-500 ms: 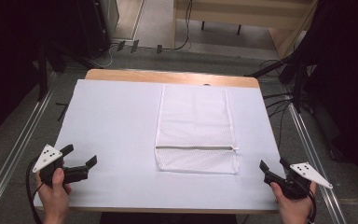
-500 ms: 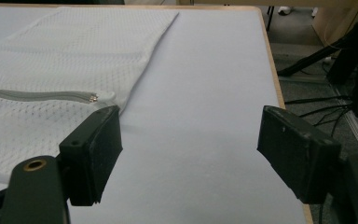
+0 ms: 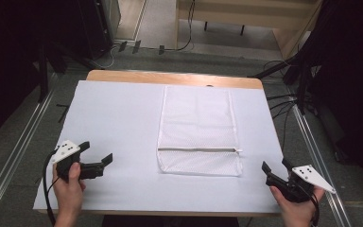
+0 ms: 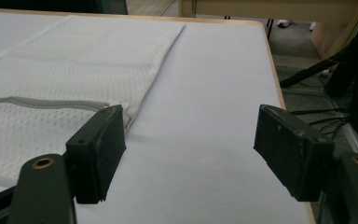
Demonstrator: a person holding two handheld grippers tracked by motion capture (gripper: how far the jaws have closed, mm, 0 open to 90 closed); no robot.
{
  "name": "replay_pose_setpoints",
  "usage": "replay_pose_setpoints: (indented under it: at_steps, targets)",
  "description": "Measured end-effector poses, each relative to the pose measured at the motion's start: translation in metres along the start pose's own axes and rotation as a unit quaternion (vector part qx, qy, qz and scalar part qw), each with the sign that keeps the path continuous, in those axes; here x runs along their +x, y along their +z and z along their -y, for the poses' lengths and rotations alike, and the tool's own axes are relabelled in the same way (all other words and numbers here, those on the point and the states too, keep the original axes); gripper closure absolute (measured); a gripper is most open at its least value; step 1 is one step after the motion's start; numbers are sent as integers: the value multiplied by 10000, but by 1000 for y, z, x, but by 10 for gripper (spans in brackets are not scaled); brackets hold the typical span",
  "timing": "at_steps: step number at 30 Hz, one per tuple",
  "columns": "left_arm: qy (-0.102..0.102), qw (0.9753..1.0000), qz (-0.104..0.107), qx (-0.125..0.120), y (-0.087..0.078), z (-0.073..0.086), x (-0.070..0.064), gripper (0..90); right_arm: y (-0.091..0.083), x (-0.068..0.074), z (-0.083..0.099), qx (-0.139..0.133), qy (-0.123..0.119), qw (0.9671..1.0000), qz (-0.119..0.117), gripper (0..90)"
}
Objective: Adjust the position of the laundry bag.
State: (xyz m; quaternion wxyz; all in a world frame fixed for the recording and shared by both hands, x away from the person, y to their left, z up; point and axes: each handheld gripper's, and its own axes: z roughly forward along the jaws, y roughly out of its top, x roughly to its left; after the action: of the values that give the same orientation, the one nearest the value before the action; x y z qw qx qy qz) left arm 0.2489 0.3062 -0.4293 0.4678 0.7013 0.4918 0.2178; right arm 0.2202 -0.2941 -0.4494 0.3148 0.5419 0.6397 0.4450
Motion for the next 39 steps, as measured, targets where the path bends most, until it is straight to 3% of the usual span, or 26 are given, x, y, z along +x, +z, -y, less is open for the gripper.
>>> replay_pose_setpoints:
  at_steps: [4, 5, 8, 10, 11, 12, 15, 17, 18, 20, 23, 24, 25, 26, 27, 28, 29, 30, 32, 35, 36, 38, 39]
  targets:
    - [83, 9996, 103, 266, 20, -12, -10, 0, 1, -1, 2, 33, 76, 9999, -60, 278]
    - [-79, 9991, 239, 330, 31, -17, -12, 0, 1, -2, 3, 57, 121, 9999, -97, 281]
    - [-249, 9979, 371, 462, 49, -24, -18, 0, 1, -3, 4, 77, 119, 9998, -101, 294]
    - [-251, 9978, 294, 532, 55, -26, -21, 67, 1, -3, 4, 70, 90, 9999, -108, 307]
    - [-229, 9976, 154, 630, 62, -29, -25, 67, 1, -3, 4, 70, 90, 9999, -108, 307]
    - [-120, 9958, -190, 887, 75, -35, -34, 154, 1, -3, 5, 68, 63, 9999, -132, 321]
    - [-231, 9949, -51, 976, 86, -41, -39, 152, 2, -2, 5, 52, 81, 9998, -156, 334]
    - [-395, 9945, 161, 957, 94, -47, -43, 152, 3, -1, 5, 49, 27, 9998, -173, 336]
    - [-416, 9931, 6, 1100, 105, -55, -49, 212, 4, 1, 6, 85, -63, 9998, -159, 337]
    - [-436, 9922, 2, 1172, 110, -57, -51, 238, 4, 2, 6, 103, -95, 9998, -157, 337]
    - [-460, 9882, 103, 1455, 127, -64, -57, 329, 4, 3, 6, 80, -131, 9996, -218, 346]
    - [-569, 9852, 256, 1594, 137, -66, -59, 361, 4, 3, 6, 74, -111, 9996, -231, 356]
    - [-569, 9852, 256, 1594, 137, -66, -59, 385, 4, 3, 6, 74, -111, 9996, -231, 356]
    - [-755, 9816, 354, 1717, 147, -67, -60, 410, 5, 4, 6, 70, -74, 9996, -268, 375]
    - [-755, 9816, 354, 1717, 147, -67, -60, 429, 5, 4, 6, 70, -74, 9996, -268, 375]
    - [-878, 9782, 348, 1852, 157, -67, -60, 444, 5, 5, 6, 67, -96, 9995, -306, 387]
    - [-878, 9782, 348, 1852, 157, -67, -60, 456, 5, 5, 6, 67, -96, 9995, -306, 387]
    - [-951, 9747, 348, 1992, 165, -66, -60, 472, 5, 6, 6, 80, -113, 9992, -379, 392]
    - [-1043, 9702, 413, 2150, 171, -64, -60, 500, 6, 8, 7, 90, -137, 9990, -418, 394]
    - [-1018, 9682, 406, 2251, 174, -63, -63, 540, 6, 9, 7, 93, -158, 9988, -443, 394]
    - [-1058, 9648, 446, 2366, 177, -62, -64, 553, 6, 9, 8, 108, -123, 9987, -474, 394]
    - [-1064, 9618, 486, 2475, 179, -60, -65, 576, 7, 8, 8, 111, -127, 9987, -486, 394]
    - [-1064, 9618, 486, 2475, 179, -60, -65, 587, 7, 8, 8, 111, -127, 9987, -486, 394]
